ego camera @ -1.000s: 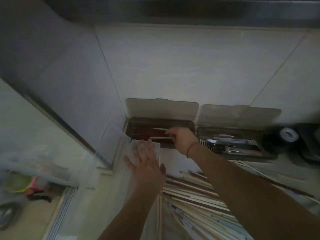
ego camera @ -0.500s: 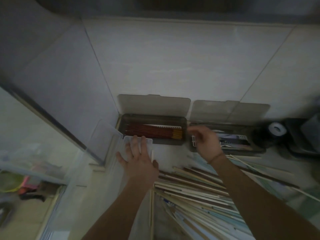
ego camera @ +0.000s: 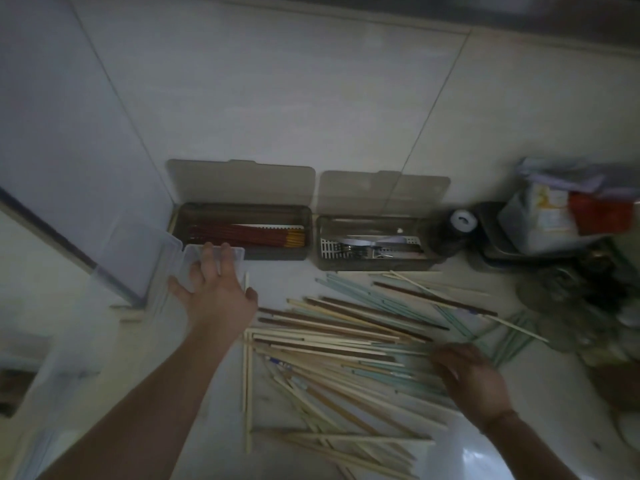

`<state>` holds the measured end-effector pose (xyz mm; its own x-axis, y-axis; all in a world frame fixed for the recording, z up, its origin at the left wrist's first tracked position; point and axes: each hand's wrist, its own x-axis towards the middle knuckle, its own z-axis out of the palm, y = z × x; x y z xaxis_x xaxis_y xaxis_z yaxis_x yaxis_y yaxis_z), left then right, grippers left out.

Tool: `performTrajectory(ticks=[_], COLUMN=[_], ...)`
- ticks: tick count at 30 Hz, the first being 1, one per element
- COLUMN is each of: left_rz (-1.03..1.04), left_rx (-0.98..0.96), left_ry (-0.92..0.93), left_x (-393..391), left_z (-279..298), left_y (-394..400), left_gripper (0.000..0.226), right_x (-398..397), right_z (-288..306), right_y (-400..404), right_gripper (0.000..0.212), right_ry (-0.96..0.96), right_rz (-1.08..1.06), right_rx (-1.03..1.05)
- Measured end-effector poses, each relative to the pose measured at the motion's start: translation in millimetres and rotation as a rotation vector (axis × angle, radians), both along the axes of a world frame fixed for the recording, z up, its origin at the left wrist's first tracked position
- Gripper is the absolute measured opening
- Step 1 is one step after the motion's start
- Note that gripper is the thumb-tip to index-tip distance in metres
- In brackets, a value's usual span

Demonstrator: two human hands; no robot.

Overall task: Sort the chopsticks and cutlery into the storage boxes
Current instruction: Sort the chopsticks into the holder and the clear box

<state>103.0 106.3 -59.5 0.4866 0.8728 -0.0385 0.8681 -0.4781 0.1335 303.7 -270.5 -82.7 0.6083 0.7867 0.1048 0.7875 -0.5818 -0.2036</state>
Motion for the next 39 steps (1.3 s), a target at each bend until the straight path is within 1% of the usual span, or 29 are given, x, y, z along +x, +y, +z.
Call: performTrajectory(ticks=[2, 4, 6, 7, 9, 10, 11, 13, 14, 17, 19, 21, 24, 27, 28, 30, 33, 35, 37, 39], left_rz=[-0.003, -0.008, -0.007, -0.005, -0.005, -0.008, -0.010, -0.015, -0.020, -0.030, -0.033, -0.036, -0.046, -0.060, -0.060, -0.060, -0.053, -0.054, -0.058, -0.057], left_rx=[0.009, 0.013, 0.015, 0.016, 0.018, 0.019, 0.019, 0.021, 0.027, 0.035, 0.032, 0.036, 0.061, 0.064, 0.061, 0.059, 0.037, 0.035, 0.028, 0.029], left_ry=[0.007, 0.012, 0.017, 0.023, 0.026, 0.022, 0.019, 0.022, 0.030, 0.041, 0.040, 0.046, 0.058, 0.051, 0.048, 0.048, 0.032, 0.017, 0.009, 0.013], left_x=[0, 0, 0, -1, -1, -1, -1, -2, -3, -4, -3, -4, -5, -7, -7, -7, -8, -9, -9, -7], left_z=[1, 1, 1, 1, 0, 0, -1, -1, -1, -1, -2, -2, -3, -4, -4, -4, -3, -3, -2, -1], left_y=[0, -1, -1, 0, 1, 2, 2, 3, 4, 5, 4, 4, 5, 6, 5, 5, 3, 2, 2, 2], left_gripper=[0.090, 0.090, 0.090, 0.090, 0.090, 0.090, 0.090, 0.090, 0.090, 0.090, 0.090, 0.090, 0.091, 0.090, 0.089, 0.090, 0.091, 0.090, 0.089, 0.088], right_x=[-4, -5, -5, -5, -3, -1, 2, 9, 12, 18, 17, 15, 8, -1, -3, -5, -7, -7, -6, -5], right_z=[-4, -2, 0, 1, 1, 2, 3, 6, 9, 21, 31, 42, 59, 70, 70, 67, 56, 48, 43, 43], right_y=[-1, 1, 2, 2, 0, -2, -4, -5, -2, 29, 69, 117, 196, 269, 290, 322, 348, 355, 352, 338], right_gripper=[0.032, 0.033, 0.032, 0.030, 0.016, 0.010, 0.012, 0.026, 0.029, 0.018, 0.011, 0.009, 0.013, 0.015, 0.018, 0.026, 0.035, 0.039, 0.039, 0.035], right_ry=[0.012, 0.000, -0.041, -0.062, -0.103, -0.113, -0.111, -0.113, -0.112, -0.070, -0.038, 0.001, 0.089, 0.118, 0.120, 0.123, 0.123, 0.185, 0.258, 0.274], right_rz=[-0.072, -0.142, -0.143, -0.127, -0.108, -0.117, -0.128, -0.126, -0.129, -0.136, -0.091, -0.051, -0.030, -0.006, 0.011, 0.028, 0.073, 0.117, 0.157, 0.204], right_rx=[-0.049, -0.063, -0.070, -0.079, -0.072, -0.054, -0.035, 0.020, 0.060, 0.199, 0.285, 0.340, 0.296, 0.276, 0.228, 0.070, -0.133, -0.204, -0.174, -0.048])
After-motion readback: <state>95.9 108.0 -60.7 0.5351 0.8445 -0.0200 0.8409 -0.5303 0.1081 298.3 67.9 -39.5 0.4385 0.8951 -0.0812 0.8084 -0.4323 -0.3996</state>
